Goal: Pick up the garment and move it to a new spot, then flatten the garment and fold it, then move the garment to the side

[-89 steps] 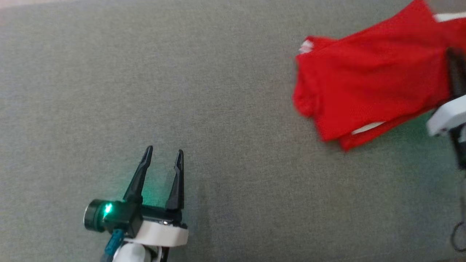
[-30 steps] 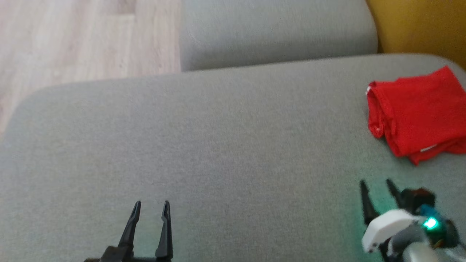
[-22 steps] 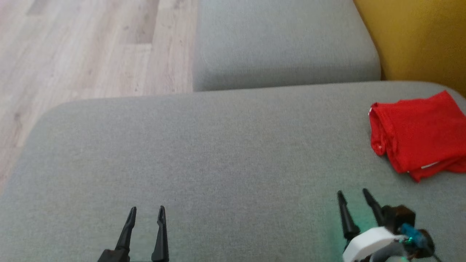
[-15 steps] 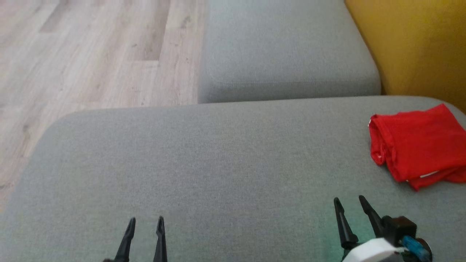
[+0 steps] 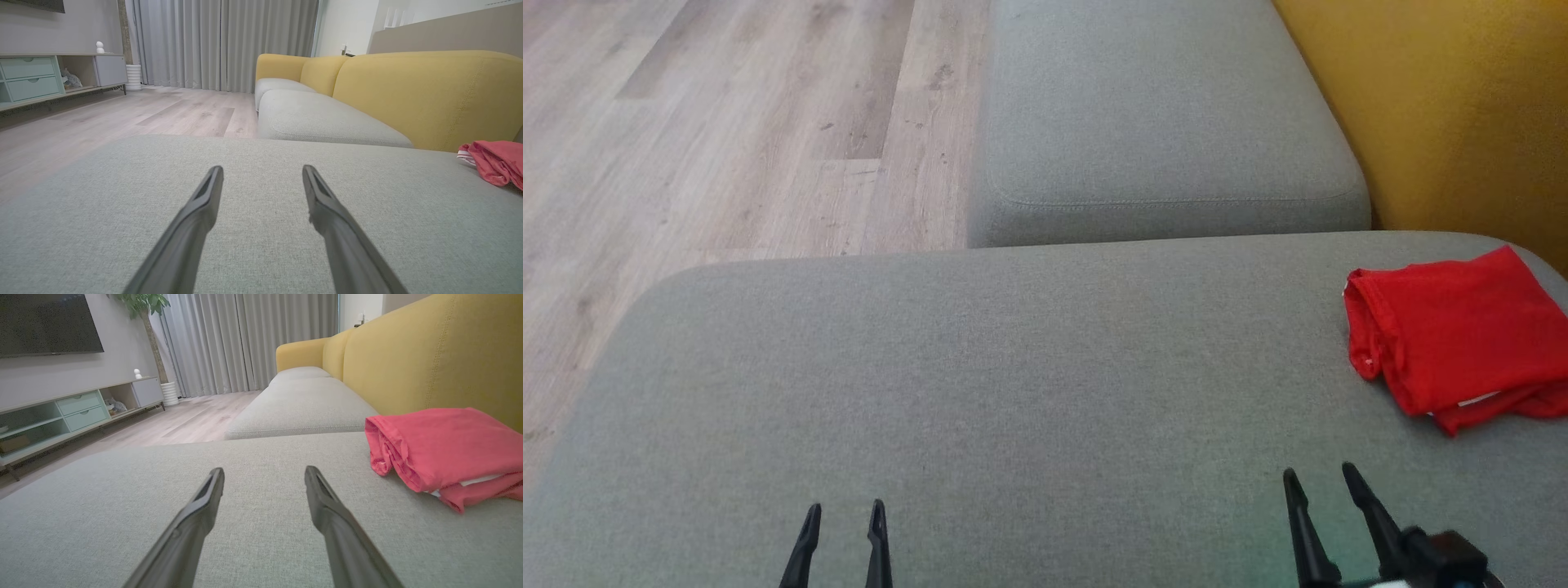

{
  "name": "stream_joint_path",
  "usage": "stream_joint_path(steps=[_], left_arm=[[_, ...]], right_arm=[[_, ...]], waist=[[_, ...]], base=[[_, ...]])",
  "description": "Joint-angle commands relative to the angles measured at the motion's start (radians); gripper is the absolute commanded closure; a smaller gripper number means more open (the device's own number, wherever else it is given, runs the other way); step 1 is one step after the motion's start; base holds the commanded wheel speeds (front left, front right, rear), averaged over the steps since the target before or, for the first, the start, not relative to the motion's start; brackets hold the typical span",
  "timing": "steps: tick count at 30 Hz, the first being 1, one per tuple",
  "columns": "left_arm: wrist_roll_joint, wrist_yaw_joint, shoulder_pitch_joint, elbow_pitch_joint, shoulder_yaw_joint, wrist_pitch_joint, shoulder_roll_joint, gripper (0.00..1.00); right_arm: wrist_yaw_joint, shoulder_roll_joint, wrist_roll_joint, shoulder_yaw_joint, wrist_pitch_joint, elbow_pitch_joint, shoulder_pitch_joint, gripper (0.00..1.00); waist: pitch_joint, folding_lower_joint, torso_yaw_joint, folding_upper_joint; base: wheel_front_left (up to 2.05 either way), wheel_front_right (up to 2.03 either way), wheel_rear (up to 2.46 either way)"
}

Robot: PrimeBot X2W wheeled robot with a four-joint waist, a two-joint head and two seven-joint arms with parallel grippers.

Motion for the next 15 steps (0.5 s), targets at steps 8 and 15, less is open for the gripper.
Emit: stream_joint_path(steps=[8,15], left_arm=[[-0.003,0.008,-0.031,-0.040,0.043,-0.010,-0.004,0.00],[0.006,0.008,-0.032,-0.048,0.043,-0.010,-0.004,0.00]], right_arm=[[-0.001,-0.005,0.007,0.028,-0.014,-0.051,-0.004,0.00],[-0.001,-0.005,0.011,0.034,-0.014,-0.051,-0.008,0.00]], waist=[[0.004,0.0000,-0.003,-0.0001],[0.009,0.0000,-0.009,-0.0001]], base=[[0.00,0.00,0.00],[0.00,0.00,0.00]])
